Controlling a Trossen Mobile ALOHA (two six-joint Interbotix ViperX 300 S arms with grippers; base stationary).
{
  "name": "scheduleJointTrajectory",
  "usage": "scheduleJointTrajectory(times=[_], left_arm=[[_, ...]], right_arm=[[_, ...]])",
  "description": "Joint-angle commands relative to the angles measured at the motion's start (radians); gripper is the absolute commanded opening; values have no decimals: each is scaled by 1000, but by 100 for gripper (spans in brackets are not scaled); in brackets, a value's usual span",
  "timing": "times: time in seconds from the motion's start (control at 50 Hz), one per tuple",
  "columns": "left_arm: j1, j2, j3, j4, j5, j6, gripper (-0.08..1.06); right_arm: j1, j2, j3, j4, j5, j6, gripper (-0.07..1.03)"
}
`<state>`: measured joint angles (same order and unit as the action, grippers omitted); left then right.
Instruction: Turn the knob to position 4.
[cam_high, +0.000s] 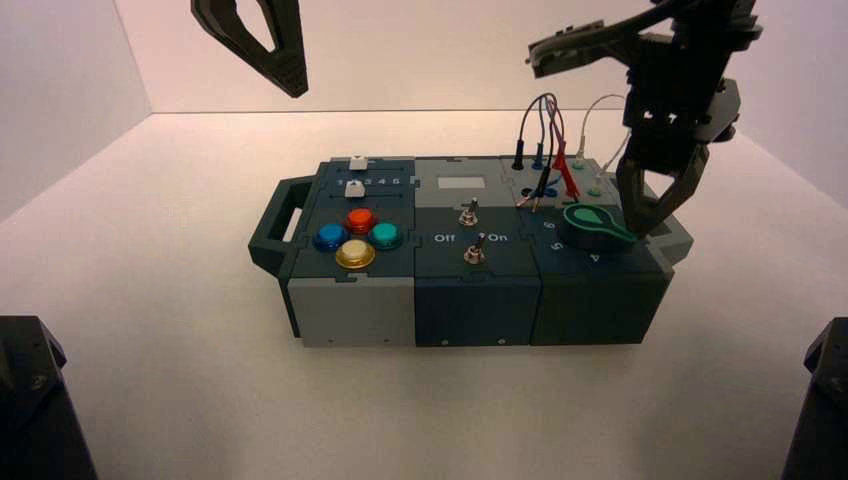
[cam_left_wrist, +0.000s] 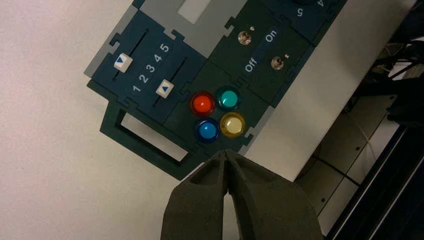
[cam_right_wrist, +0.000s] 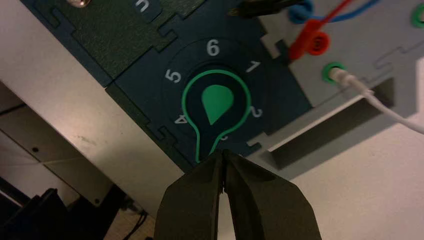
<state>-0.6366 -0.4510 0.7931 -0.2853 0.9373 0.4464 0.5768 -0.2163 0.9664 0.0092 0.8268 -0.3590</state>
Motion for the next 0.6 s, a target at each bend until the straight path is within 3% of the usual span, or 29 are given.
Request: scheduleJointTrajectory(times=[0.02, 0.6], left_arm=[[-9, -6, -28, -2, -2, 9, -3], [-49, -14, -21, -8, -92, 20, -3]], right_arm=[[26, 5, -25, 3, 0, -9, -2], [34, 8, -26, 9, -9, -8, -2]])
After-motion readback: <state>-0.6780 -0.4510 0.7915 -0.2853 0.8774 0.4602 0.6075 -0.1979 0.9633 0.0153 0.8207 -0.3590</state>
